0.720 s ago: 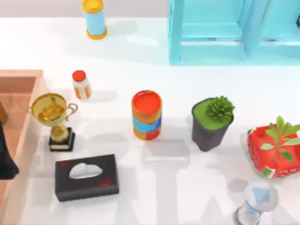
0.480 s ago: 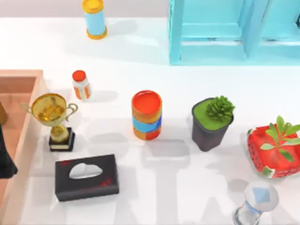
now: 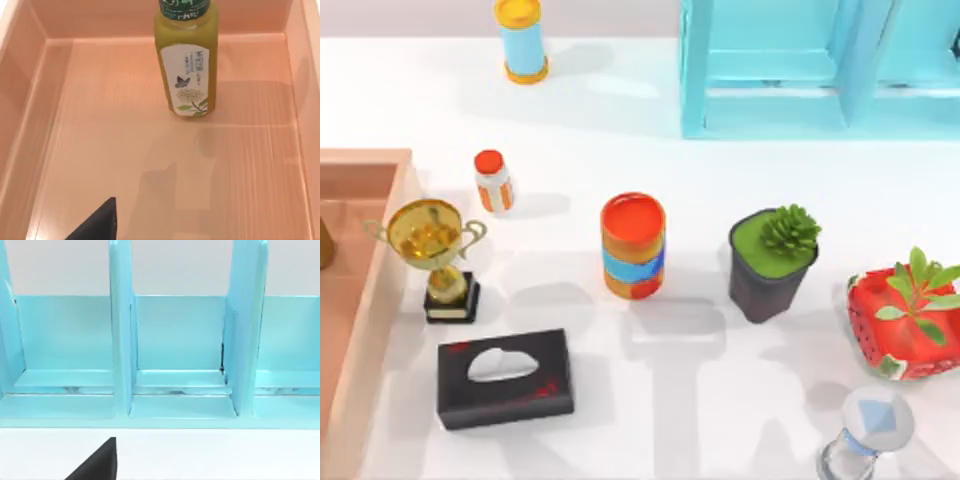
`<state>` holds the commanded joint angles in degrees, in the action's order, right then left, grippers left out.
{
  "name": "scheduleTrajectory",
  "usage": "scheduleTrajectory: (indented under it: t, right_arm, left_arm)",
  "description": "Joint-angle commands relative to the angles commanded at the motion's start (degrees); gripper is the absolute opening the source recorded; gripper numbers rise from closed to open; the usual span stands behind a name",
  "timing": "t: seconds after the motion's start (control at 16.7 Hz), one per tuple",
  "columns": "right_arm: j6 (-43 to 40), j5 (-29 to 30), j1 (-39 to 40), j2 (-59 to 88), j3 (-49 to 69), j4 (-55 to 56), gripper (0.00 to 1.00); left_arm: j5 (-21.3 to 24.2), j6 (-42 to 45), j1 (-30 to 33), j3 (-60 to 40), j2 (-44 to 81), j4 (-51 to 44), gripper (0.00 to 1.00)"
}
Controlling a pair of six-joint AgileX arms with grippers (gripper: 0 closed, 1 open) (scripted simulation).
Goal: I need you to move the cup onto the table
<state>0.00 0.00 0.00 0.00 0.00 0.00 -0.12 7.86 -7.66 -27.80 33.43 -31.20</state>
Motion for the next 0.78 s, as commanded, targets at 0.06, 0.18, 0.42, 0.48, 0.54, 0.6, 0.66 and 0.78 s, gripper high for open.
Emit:
scheduleTrajectory:
  t: [0.06,0.18,0.42,0.48,0.54,0.6,0.66,0.78]
  right_arm:
    - [0.00,0.00,0.00,0.00,0.00,0.00,1.00]
    - [0.00,0.00,0.00,0.00,0.00,0.00,1.00]
    - [0.00,0.00,0.00,0.00,0.00,0.00,1.00]
    - [0.00,0.00,0.00,0.00,0.00,0.00,1.00]
    - [0.00,0.00,0.00,0.00,0.00,0.00,1.00]
    - [0.00,0.00,0.00,0.00,0.00,0.00,1.00]
    - [0.00,0.00,0.00,0.00,0.00,0.00,1.00]
    - [0.00,0.00,0.00,0.00,0.00,0.00,1.00]
  left_arm:
    - [-0.01,1.13,-1.06,-4.06,5.95,-5.00,1.00]
    - [-0.02,3.35,-3.12,-12.02,17.74,-14.71,1.00]
    - [0.01,7.24,-6.64,-25.69,36.63,-30.64,1.00]
    - [0.03,8.02,-7.34,-28.41,39.95,-33.62,1.00]
    - [0.04,8.69,-7.94,-30.74,42.62,-36.11,1.00]
    - [0.06,9.24,-8.44,-32.69,44.71,-38.13,1.00]
    - [0.07,9.67,-8.82,-34.20,46.23,-39.66,1.00]
    - [0.08,10.07,-9.18,-35.65,47.50,-41.07,1.00]
